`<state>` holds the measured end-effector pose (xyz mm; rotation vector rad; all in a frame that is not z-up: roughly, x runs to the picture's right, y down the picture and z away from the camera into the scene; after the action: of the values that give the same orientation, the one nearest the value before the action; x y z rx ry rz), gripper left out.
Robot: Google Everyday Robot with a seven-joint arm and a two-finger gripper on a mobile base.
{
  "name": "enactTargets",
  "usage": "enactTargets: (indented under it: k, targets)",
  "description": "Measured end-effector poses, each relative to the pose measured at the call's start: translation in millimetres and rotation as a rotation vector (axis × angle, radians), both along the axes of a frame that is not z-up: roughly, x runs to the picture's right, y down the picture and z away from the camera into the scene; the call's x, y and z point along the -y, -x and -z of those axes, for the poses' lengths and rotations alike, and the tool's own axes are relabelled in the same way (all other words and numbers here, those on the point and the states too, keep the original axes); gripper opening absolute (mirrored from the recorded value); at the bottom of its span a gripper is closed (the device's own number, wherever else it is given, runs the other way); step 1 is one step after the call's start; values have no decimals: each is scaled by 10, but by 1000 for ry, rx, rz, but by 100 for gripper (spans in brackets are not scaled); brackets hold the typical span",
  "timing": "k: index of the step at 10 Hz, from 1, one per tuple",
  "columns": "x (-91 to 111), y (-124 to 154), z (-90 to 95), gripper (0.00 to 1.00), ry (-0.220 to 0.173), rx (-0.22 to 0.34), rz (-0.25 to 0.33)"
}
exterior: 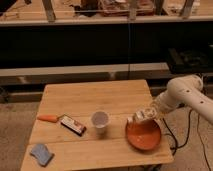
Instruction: Place the bottle in the ceramic bowl
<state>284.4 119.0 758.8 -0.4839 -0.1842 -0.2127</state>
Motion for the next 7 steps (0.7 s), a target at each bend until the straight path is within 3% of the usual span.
enactTargets:
  k: [2,7]
  targets:
    - [-9,29,-20,7,0,4,7]
    - [-45,50,-81,7,5,13,15]
